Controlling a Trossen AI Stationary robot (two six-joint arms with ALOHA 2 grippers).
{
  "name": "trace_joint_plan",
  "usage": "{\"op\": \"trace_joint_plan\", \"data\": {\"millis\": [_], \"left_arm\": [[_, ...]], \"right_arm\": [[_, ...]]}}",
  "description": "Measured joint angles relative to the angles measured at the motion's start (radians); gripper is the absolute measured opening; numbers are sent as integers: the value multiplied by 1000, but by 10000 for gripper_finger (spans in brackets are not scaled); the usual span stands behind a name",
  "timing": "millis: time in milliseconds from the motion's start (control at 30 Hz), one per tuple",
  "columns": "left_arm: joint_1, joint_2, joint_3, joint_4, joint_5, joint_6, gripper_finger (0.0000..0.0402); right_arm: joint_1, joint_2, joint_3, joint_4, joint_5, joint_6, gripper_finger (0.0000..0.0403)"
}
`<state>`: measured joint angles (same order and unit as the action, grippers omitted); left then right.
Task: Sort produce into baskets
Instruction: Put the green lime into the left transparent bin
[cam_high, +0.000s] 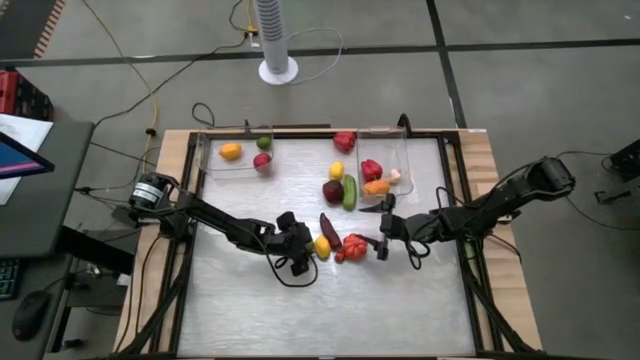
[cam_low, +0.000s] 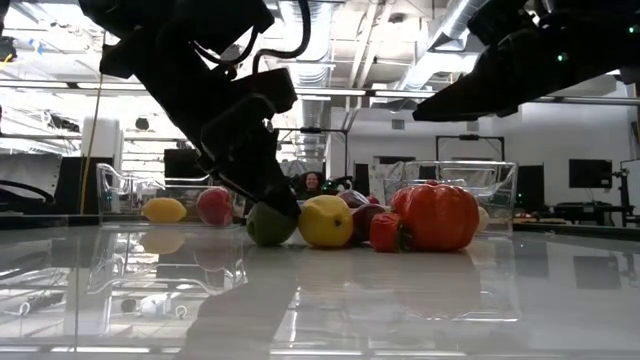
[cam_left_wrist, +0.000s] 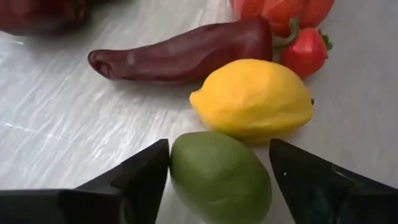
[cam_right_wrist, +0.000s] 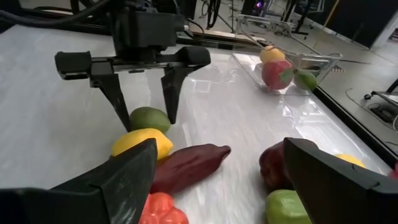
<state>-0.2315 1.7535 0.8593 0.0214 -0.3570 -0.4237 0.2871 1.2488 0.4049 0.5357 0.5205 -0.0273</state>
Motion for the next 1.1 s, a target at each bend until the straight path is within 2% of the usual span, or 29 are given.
{"op": "trace_joint_plan", "data": {"millis": [233, 433, 567, 733, 833, 933, 1000, 1100], "left_arm": [[-5, -10, 0, 34, -6, 38, 193], [-12, -92, 0, 18, -18, 27, 152], [-25, -174, 0, -45, -67, 60, 127], [-13, -332, 0, -173, -206, 51, 100], [0, -375, 0, -177, -98, 17, 97], [-16, -340, -1, -187, 1, 10, 109], [-51, -288, -17, -176, -1, -19, 123], [-107, -194, -29, -125, -87, -68, 151]], "right_arm": [[-7, 0, -2, -4, 0, 1, 372], [0, 0, -18, 6, 0, 20, 372], [0, 0, -18, 13, 0, 22, 372], [1, 0, -18, 10, 0, 44, 372], [1, 0, -18, 0, 0, 65, 372], [0, 0, -18, -6, 0, 77, 372], [0, 0, -18, -5, 0, 83, 372], [4, 0, -18, -9, 0, 104, 372]]}}
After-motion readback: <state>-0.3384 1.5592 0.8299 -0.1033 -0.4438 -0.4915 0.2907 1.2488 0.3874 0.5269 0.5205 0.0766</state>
